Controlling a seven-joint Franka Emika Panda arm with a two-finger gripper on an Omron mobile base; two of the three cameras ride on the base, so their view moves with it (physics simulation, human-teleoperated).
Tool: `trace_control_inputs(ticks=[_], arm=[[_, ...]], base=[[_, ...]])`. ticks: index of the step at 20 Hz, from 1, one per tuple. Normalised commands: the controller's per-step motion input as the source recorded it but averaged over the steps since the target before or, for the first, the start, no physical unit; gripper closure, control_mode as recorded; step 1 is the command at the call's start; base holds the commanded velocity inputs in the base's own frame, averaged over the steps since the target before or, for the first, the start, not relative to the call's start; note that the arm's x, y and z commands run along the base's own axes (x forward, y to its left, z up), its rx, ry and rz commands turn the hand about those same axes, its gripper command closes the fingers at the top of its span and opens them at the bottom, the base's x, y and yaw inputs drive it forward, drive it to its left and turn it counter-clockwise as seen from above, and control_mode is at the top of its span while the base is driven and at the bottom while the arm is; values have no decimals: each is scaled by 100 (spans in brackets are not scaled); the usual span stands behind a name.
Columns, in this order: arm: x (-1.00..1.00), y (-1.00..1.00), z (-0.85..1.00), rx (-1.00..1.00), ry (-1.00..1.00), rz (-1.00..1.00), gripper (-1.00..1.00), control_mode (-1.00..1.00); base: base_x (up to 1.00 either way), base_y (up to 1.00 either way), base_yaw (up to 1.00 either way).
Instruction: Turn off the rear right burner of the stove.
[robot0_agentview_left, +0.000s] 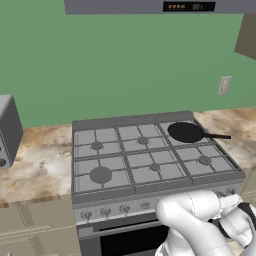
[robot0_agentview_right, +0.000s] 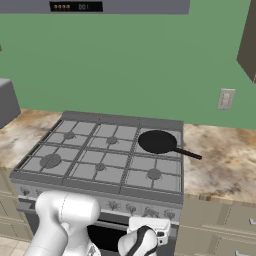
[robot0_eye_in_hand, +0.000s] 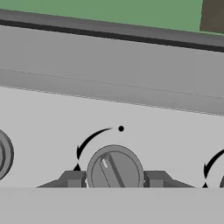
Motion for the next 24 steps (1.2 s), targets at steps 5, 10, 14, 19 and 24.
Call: trace_control_inputs(ticks=[5,10,14,19,24], arm=[[-2,0,38,19,-2,0,100,-100],[0,0,38,23,0,0,100,-100],[0,0,37,26,0,0,100,-100],[0,0,30,25,-1,0,100,-100],[0,0,29,26,0,0,100,-100]], base=[[0,0,0],[0,0,0],[0,0,0],[0,0,0],[0,0,0]])
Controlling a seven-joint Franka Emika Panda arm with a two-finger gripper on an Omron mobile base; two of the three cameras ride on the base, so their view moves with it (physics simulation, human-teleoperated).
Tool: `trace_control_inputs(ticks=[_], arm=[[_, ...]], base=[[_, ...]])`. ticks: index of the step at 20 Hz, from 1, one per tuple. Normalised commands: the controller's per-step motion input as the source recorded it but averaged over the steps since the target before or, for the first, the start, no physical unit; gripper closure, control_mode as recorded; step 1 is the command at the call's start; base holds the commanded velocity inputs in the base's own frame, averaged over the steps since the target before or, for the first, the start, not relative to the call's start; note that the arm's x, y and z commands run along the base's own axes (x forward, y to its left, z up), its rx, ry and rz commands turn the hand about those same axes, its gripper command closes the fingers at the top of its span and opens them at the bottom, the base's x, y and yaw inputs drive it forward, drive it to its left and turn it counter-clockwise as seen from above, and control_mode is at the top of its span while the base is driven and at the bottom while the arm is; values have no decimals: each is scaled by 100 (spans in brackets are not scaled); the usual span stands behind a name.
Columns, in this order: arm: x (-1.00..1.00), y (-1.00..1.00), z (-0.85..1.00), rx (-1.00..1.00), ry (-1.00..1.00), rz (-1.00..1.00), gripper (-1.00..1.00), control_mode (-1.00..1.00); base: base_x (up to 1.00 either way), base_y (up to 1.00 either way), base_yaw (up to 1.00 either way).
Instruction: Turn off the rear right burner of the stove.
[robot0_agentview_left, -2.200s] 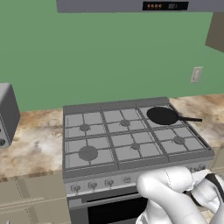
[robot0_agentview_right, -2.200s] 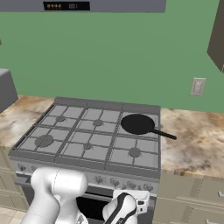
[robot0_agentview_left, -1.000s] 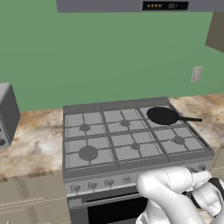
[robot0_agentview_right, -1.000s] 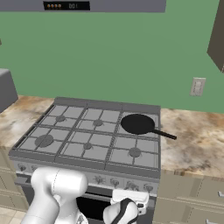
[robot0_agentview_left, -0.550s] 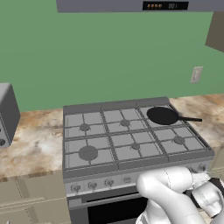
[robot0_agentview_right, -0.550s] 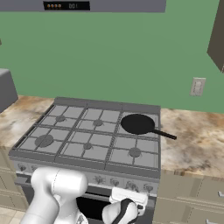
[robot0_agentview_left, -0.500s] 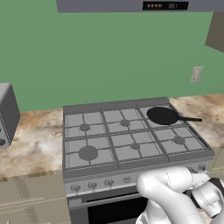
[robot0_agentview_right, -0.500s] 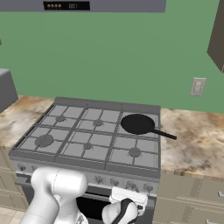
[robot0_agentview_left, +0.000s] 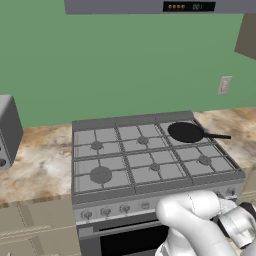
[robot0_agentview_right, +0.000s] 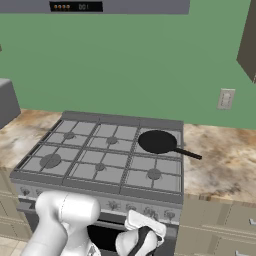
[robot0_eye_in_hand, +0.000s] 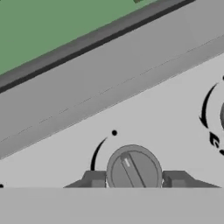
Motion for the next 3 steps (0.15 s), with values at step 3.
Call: trace_control_inputs(ticks=[3], arm=[[0,0,30,30,0,0,100,-100]], base=[[0,0,0]])
